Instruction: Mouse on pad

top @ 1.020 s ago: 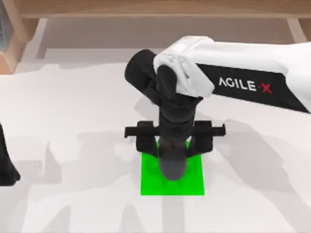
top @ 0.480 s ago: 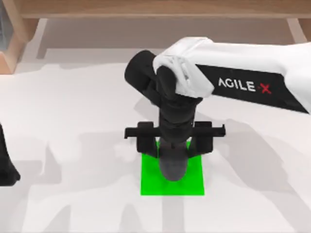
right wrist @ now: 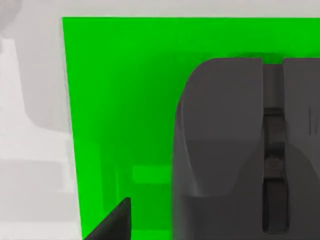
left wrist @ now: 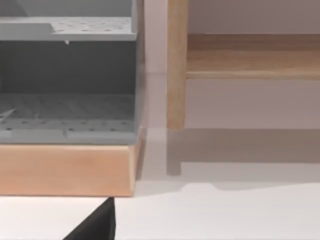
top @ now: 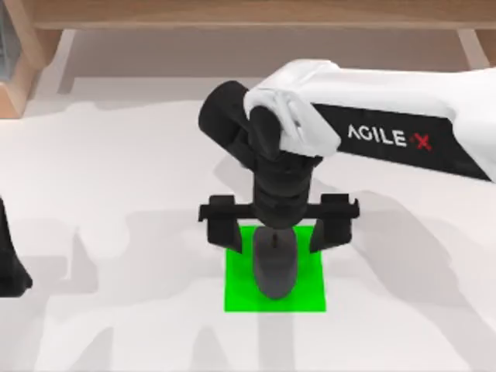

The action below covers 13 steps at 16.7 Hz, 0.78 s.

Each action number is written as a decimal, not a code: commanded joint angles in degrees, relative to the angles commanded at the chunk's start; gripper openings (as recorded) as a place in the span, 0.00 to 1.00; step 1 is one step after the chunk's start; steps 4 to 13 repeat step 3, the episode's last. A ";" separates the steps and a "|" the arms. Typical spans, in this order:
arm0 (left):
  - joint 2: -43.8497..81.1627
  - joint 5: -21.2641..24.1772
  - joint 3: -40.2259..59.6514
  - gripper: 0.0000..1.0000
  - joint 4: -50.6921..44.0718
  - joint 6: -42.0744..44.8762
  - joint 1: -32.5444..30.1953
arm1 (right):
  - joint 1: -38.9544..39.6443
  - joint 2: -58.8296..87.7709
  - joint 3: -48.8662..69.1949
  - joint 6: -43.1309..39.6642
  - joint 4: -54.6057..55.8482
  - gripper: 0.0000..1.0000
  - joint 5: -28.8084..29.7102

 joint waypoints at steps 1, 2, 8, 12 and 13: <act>0.00 0.00 0.00 1.00 0.00 0.00 0.00 | 0.00 0.00 0.00 0.00 0.00 1.00 0.00; 0.00 0.00 0.00 1.00 0.00 0.00 0.00 | 0.00 0.00 0.00 0.00 0.00 1.00 0.00; 0.00 0.00 0.00 1.00 0.00 0.00 0.00 | 0.00 0.00 0.00 0.00 0.00 1.00 0.00; 0.00 0.00 0.00 1.00 0.00 0.00 0.00 | 0.00 0.00 0.00 0.00 0.00 1.00 0.00; 0.00 0.00 0.00 1.00 0.00 0.00 0.00 | 0.00 0.00 0.00 0.00 0.00 1.00 0.00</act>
